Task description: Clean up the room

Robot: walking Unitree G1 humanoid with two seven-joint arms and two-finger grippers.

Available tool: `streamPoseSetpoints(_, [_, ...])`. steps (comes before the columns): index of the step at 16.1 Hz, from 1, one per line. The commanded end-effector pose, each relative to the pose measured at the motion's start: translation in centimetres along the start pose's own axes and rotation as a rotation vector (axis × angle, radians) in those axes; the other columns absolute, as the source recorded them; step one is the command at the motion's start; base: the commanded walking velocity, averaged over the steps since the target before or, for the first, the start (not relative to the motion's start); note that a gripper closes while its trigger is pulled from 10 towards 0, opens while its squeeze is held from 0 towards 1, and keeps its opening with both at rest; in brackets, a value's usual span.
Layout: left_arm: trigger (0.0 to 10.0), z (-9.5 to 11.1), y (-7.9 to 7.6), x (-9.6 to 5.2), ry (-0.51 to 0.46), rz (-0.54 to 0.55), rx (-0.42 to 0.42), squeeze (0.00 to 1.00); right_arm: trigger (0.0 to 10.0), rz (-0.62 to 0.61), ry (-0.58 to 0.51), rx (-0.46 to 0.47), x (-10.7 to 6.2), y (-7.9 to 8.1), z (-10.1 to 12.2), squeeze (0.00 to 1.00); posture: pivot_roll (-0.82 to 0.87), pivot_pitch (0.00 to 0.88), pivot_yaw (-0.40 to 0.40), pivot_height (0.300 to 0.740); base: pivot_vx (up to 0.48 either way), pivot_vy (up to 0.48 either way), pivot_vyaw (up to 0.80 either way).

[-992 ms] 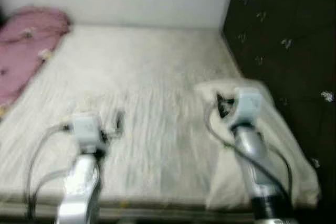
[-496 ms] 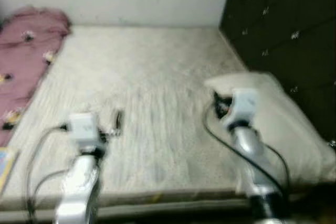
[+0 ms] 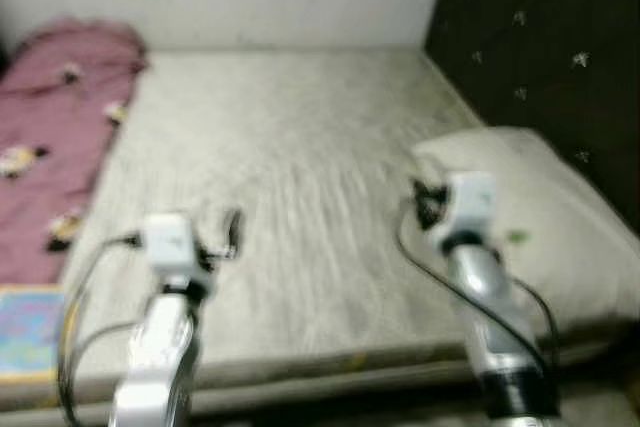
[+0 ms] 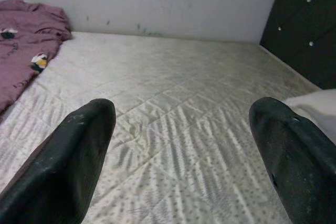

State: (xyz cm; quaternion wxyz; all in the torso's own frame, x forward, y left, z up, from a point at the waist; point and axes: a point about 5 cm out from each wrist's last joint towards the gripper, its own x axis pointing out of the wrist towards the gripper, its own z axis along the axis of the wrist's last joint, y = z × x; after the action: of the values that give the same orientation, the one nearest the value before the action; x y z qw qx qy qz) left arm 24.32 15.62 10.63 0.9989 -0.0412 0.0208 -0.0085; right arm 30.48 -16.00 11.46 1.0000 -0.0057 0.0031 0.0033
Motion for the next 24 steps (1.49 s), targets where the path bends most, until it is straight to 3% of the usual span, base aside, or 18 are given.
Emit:
streamPoseSetpoints(1, [10.0, 0.26, 0.69, 0.04, -0.008, 0.021, 0.017, 0.0, 10.0, 0.025, -0.022, 0.002, 0.3, 0.71, 0.66, 0.0, -0.03, 0.0, -0.027, 0.74, 0.0, 0.48, 0.0])
streamPoseSetpoints(24, [10.0, 0.51, 0.54, 0.45, -0.027, 0.015, 0.027, 0.0, 10.0, 0.039, 0.01, -0.009, 0.46, 1.09, -0.04, 0.0, -0.03, 0.0, -0.027, 0.74, 0.0, 0.48, 0.0])
